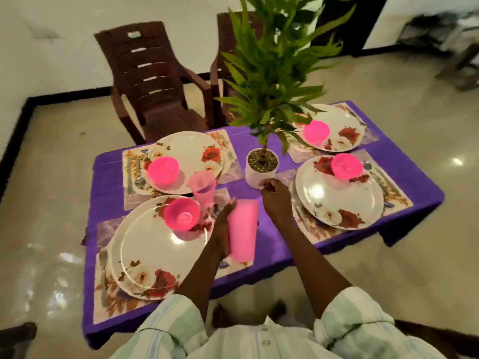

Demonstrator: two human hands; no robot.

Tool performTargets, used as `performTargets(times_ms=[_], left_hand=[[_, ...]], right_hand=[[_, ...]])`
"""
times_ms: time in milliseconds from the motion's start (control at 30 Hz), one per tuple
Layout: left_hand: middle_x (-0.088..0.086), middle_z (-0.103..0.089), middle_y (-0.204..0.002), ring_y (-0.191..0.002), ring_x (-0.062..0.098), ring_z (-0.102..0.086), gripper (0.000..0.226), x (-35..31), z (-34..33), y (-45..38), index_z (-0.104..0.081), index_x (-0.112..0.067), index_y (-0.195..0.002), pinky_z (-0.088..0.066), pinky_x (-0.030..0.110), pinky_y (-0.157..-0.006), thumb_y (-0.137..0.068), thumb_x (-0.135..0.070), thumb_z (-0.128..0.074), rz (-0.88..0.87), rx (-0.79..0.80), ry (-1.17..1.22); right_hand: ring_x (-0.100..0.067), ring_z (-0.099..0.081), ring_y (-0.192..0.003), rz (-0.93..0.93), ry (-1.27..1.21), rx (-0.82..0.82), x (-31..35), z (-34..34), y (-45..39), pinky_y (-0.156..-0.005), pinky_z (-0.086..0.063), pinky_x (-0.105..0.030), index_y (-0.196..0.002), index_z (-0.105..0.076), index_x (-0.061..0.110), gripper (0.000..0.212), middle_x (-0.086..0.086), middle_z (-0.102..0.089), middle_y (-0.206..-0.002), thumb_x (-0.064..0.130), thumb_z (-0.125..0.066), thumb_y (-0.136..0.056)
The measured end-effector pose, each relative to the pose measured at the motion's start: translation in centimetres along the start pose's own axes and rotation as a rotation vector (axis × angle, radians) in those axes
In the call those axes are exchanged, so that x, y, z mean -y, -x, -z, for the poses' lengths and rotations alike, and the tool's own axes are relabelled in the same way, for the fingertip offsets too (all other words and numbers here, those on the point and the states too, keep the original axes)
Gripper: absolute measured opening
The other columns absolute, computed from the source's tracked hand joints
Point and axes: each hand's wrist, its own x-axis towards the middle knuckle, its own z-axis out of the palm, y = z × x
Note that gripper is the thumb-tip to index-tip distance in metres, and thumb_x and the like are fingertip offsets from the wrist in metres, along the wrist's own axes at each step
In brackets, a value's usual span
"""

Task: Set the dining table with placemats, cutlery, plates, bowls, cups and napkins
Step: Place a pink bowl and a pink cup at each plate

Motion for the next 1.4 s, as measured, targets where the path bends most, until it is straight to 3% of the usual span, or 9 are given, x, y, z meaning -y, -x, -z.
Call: performTargets(times_ms=[100,367,500,600,667,767,933,1167,1400], left_hand=[[0.024,-0.067,-0.096,-0.077,0.034,-0.067,0.068,1.1,-2.7,-1.1,-0.064,0.000,-0.118,-0.054,0.037,-0.071,-0.078,-0.056,-0.064,0.033,-0.002,-0.042],[0.027,-0.064,-0.112,-0.093,0.038,-0.062,0.079,4.6,-10.4,-5.8,-0.062,-0.003,-0.122,-0.049,0.049,-0.087,-0.064,-0.055,-0.080,-0.044,-0.088,-0.145],[0.014,-0.071,-0.100,-0.091,0.030,-0.065,0.037,7.9,-17.3,-8.2,-0.069,-0.011,-0.107,-0.053,0.042,-0.080,-0.083,-0.040,-0.069,-0.072,-0.098,-0.180],[0.009,-0.068,-0.103,-0.106,0.029,-0.058,0.020,10.7,-22.3,-11.0,-0.065,-0.009,-0.106,-0.045,0.046,-0.100,-0.095,-0.022,-0.054,-0.125,-0.120,-0.140],[0.017,-0.059,-0.115,-0.112,0.035,-0.050,0.040,12.3,-24.7,-12.7,-0.059,-0.001,-0.116,-0.033,0.055,-0.110,-0.086,-0.027,-0.067,-0.117,-0.078,-0.146],[0.020,-0.055,-0.115,-0.108,0.041,-0.053,0.090,14.2,-27.5,-15.0,-0.052,-0.004,-0.129,-0.044,0.054,-0.094,-0.060,-0.047,-0.088,0.029,0.014,-0.150],[0.002,-0.069,-0.093,-0.086,0.022,-0.066,0.033,14.0,-31.4,-16.6,-0.065,-0.020,-0.103,-0.055,0.039,-0.074,-0.088,-0.049,-0.061,0.033,-0.035,-0.310],[0.020,-0.059,-0.119,-0.103,0.036,-0.059,0.111,12.5,-34.7,-23.1,-0.047,-0.006,-0.138,-0.048,0.049,-0.089,-0.047,-0.056,-0.089,0.099,-0.021,-0.121],[0.016,-0.065,-0.099,-0.083,0.032,-0.065,0.087,11.5,-36.4,-27.0,-0.059,-0.007,-0.123,-0.055,0.039,-0.072,-0.051,-0.044,-0.090,0.124,0.065,0.140]], right_hand=[[-0.020,-0.063,-0.089,-0.040,0.019,0.030,-1.2,2.9,-0.9,-0.081,-0.046,-0.030,-0.096,-0.070,0.004,0.013,-0.011,-0.072,-0.097,0.007,-0.061,-0.088],[-0.010,-0.058,-0.075,-0.067,-0.118,0.273,-2.5,11.4,-2.8,-0.071,-0.045,-0.026,-0.091,-0.074,0.001,0.017,-0.013,-0.073,-0.088,0.014,-0.064,-0.091],[-0.011,-0.057,-0.082,-0.028,-0.010,0.424,-5.9,18.1,-5.1,-0.075,-0.044,-0.030,-0.095,-0.074,0.003,0.021,-0.012,-0.072,-0.096,0.018,-0.058,-0.095],[-0.012,-0.058,-0.085,-0.039,0.021,0.516,-8.2,24.1,-7.6,-0.074,-0.043,-0.024,-0.097,-0.073,0.007,0.018,-0.004,-0.070,-0.096,0.017,-0.058,-0.096],[-0.015,-0.059,-0.089,-0.044,0.036,0.556,-9.3,27.4,-9.1,-0.079,-0.044,-0.028,-0.098,-0.072,0.008,0.016,-0.003,-0.070,-0.097,0.017,-0.060,-0.095],[-0.015,-0.060,-0.091,-0.092,-0.015,0.579,-11.1,31.1,-11.3,-0.083,-0.043,-0.029,-0.097,-0.073,0.009,0.015,-0.004,-0.071,-0.098,0.017,-0.061,-0.094],[-0.014,-0.061,-0.090,-0.109,-0.185,0.595,-13.3,33.9,-15.2,-0.087,-0.043,-0.033,-0.089,-0.073,0.014,0.013,0.004,-0.071,-0.089,0.014,-0.061,-0.093],[-0.016,-0.057,-0.090,-0.114,-0.297,0.676,-14.4,36.2,-22.1,-0.085,-0.042,-0.032,-0.088,-0.070,0.014,0.015,-0.001,-0.066,-0.090,0.007,-0.058,-0.094],[-0.016,-0.064,-0.079,-0.167,-0.514,0.652,-15.2,37.7,-28.4,-0.081,-0.045,-0.028,-0.093,-0.070,0.005,0.017,-0.008,-0.072,-0.079,0.002,-0.053,-0.094]])
